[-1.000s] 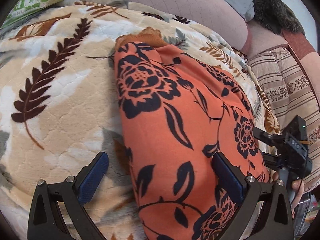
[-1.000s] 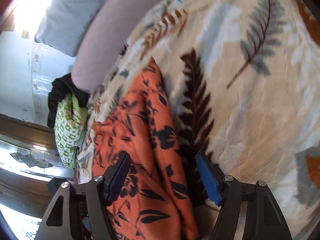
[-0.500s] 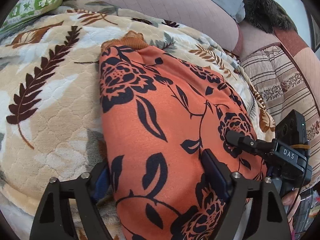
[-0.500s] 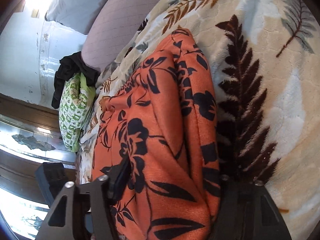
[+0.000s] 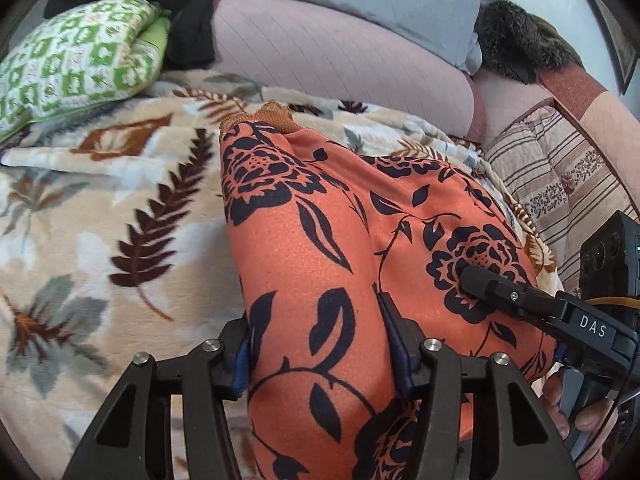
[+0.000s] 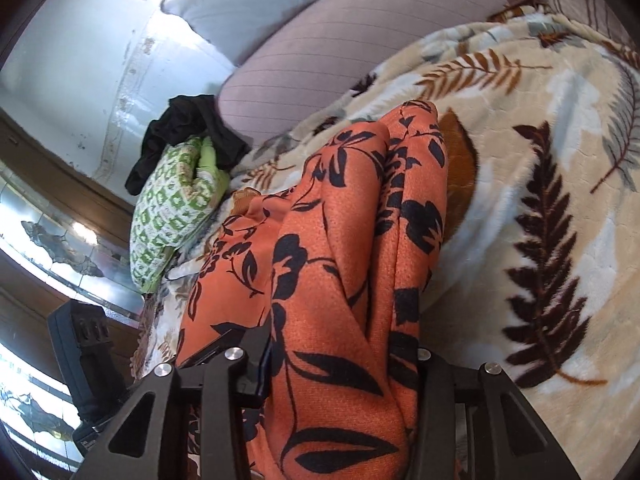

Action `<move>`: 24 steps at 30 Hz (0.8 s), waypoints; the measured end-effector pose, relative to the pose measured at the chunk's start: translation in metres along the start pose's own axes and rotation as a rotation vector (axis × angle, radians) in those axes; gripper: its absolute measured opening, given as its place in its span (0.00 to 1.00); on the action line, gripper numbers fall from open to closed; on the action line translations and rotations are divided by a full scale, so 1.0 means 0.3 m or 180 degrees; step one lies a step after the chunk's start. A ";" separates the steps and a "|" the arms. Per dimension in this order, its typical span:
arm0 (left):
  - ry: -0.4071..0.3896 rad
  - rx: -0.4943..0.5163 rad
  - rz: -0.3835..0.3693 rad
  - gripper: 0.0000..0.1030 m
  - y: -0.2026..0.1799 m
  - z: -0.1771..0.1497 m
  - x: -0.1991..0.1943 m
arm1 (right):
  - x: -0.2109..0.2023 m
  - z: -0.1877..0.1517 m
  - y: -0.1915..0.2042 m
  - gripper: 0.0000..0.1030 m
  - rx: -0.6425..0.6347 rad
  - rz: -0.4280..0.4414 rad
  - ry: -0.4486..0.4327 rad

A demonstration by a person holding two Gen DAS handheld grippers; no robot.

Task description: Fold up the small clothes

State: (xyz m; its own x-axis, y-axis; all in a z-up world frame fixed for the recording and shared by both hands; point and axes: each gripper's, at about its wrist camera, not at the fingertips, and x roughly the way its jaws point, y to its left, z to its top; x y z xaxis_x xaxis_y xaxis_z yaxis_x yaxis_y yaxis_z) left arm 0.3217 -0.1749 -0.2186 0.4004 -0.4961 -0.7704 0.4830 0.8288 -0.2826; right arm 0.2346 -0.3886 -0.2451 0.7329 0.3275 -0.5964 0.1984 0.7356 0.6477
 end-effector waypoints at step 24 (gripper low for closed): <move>0.0306 -0.0251 0.0551 0.60 0.311 -0.352 -0.188 | 0.134 -0.408 0.271 0.43 -0.0408 -0.0251 0.0336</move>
State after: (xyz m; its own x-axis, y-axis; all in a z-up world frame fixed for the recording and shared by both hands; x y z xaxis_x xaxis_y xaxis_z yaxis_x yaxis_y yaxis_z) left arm 0.2622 -0.0423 -0.2619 0.3943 -0.3207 -0.8612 0.3496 0.9190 -0.1822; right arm 0.2005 -0.2430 -0.2745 0.6447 0.3212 -0.6937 0.1630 0.8288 0.5353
